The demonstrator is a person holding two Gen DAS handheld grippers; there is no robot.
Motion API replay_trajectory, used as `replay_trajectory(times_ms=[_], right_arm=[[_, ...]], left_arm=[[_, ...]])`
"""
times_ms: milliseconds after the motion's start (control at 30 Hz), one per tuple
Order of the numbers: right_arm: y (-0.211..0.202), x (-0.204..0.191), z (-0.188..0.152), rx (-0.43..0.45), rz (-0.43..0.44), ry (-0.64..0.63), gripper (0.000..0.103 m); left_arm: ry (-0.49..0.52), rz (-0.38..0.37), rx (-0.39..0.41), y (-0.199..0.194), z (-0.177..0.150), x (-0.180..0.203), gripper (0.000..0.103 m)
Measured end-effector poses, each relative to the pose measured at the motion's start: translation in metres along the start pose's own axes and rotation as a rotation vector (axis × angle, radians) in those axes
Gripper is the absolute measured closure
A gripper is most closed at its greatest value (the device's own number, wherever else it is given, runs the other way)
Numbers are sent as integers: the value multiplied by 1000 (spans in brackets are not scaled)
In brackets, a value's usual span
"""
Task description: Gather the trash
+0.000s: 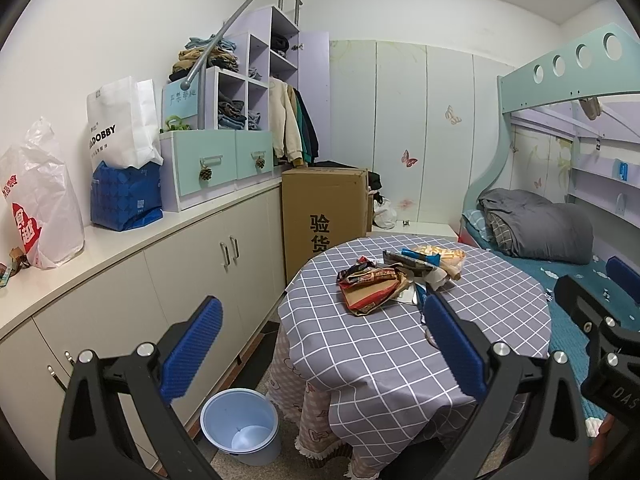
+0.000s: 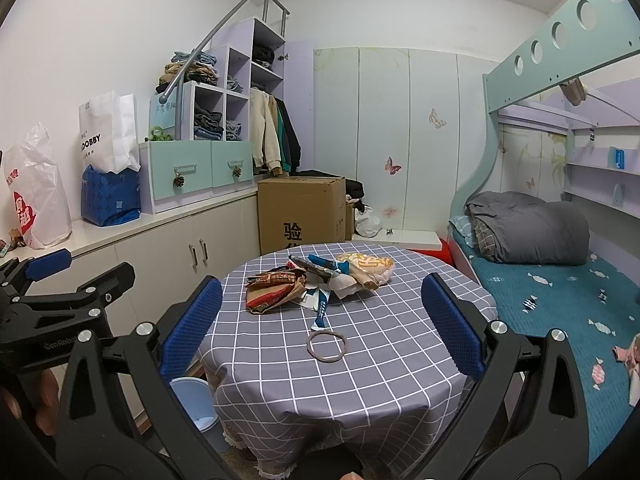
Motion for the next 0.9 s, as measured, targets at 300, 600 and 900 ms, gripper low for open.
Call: replay_trajectory(times_ms=[300,600,900], right_arm=[[-2,-1,-2,1,2,-3,5],[-1,-2,-1,-1,2,-3,5],[6,-8,-5,-5,5,-7,5]], left_arm=[[2,2,0,0,-5,8,4],[3,1,0,0,-5,8,4],[7,2,-4,2,-6,8,4]])
Point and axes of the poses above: each gripper's, at about its wrist camera, not at the fingertips, and y roughly the way its jaws point, x to its right, z to its top, the point moved 5 cm from there along y, roughly the way its jaws point, and after that the axes turned 5 degrees about z, right-handed, at the moved point
